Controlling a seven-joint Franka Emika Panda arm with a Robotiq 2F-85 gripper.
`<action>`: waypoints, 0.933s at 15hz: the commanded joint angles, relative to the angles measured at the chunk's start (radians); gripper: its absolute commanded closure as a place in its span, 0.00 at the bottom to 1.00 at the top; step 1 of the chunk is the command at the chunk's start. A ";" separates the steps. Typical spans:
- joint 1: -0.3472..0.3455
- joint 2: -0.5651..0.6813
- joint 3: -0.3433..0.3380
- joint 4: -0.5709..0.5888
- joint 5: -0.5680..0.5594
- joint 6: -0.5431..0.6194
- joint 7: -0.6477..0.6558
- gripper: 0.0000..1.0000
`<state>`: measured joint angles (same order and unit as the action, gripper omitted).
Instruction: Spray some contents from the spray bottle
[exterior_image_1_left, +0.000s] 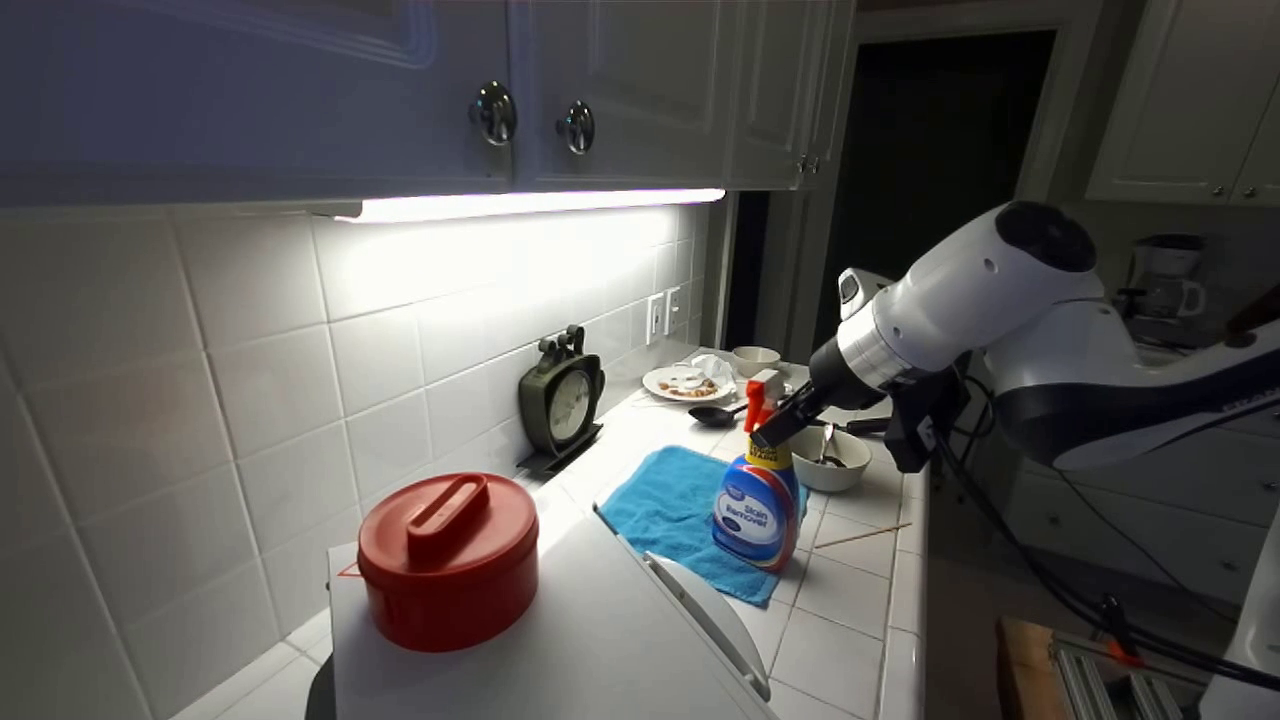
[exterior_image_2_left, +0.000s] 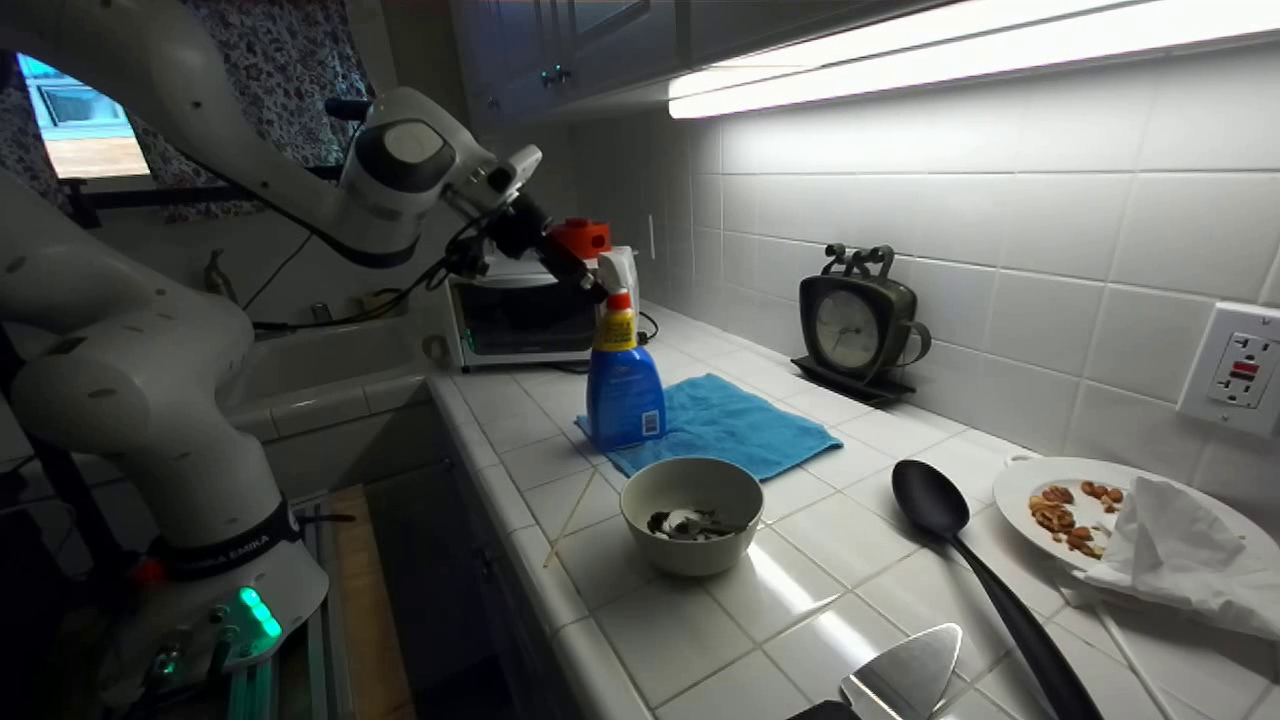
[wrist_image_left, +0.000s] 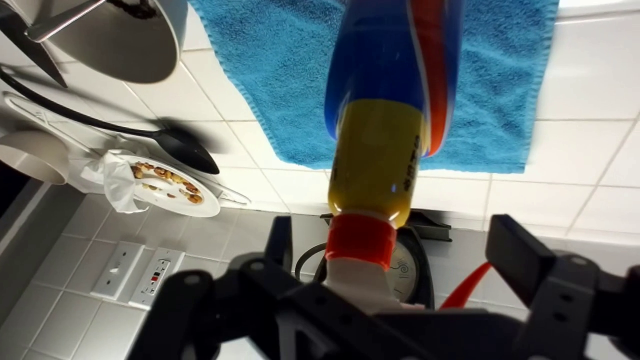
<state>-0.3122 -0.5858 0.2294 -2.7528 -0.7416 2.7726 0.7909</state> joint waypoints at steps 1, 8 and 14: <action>0.018 0.029 -0.029 0.000 -0.043 0.058 0.047 0.00; -0.006 0.045 -0.014 -0.001 -0.070 0.086 0.073 0.00; -0.022 0.035 -0.007 0.000 -0.201 0.090 0.194 0.00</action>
<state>-0.3170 -0.5452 0.2149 -2.7525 -0.8637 2.8419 0.9055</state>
